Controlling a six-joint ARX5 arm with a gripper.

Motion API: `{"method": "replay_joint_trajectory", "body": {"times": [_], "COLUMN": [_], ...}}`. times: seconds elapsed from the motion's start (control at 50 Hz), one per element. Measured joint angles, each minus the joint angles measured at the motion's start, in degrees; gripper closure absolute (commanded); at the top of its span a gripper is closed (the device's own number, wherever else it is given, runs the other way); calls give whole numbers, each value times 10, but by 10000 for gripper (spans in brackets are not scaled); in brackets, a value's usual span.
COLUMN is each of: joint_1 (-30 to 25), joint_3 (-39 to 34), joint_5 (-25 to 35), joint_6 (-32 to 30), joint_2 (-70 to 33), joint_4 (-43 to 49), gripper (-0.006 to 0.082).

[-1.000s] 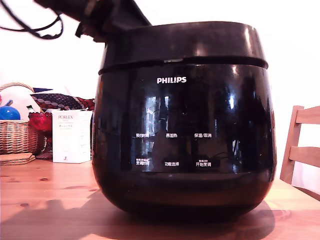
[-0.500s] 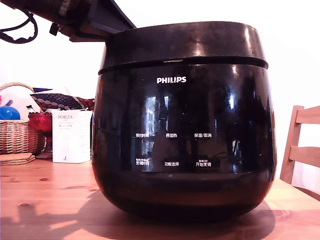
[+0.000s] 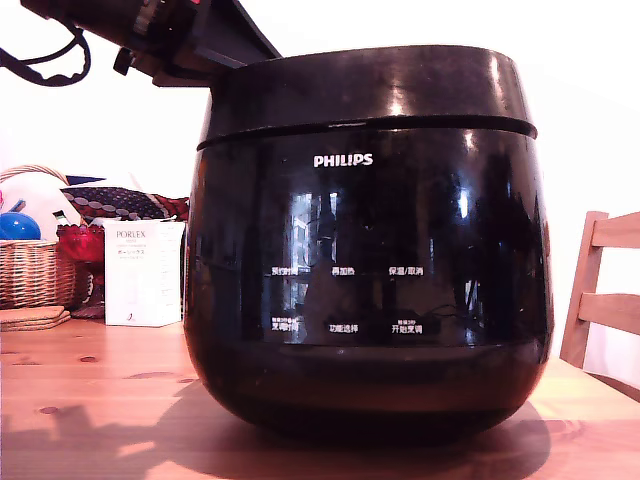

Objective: Close the rice cooker by pressing the lid down with medium force

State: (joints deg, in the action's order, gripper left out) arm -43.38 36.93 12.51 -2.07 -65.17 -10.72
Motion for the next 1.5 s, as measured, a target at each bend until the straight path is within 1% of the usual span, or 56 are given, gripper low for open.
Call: {"method": "replay_joint_trajectory", "body": {"times": [0.42,0.8,0.96,1.06,1.28,1.36,1.5], "joint_1": [-1,-1,10,31,117,150,213], "joint_3": [-11,-40,-35,-20,38,41,41], "joint_5": [-1,-5,-11,-24,-39,-49,-76], "joint_6": [-13,-14,-16,-18,-36,-42,-43], "joint_2": [-10,-10,-9,-9,9,33,64], "joint_4": [-13,-132,-131,-114,-86,-82,-45], "gripper": [787,787,787,787,787,787,787]}}
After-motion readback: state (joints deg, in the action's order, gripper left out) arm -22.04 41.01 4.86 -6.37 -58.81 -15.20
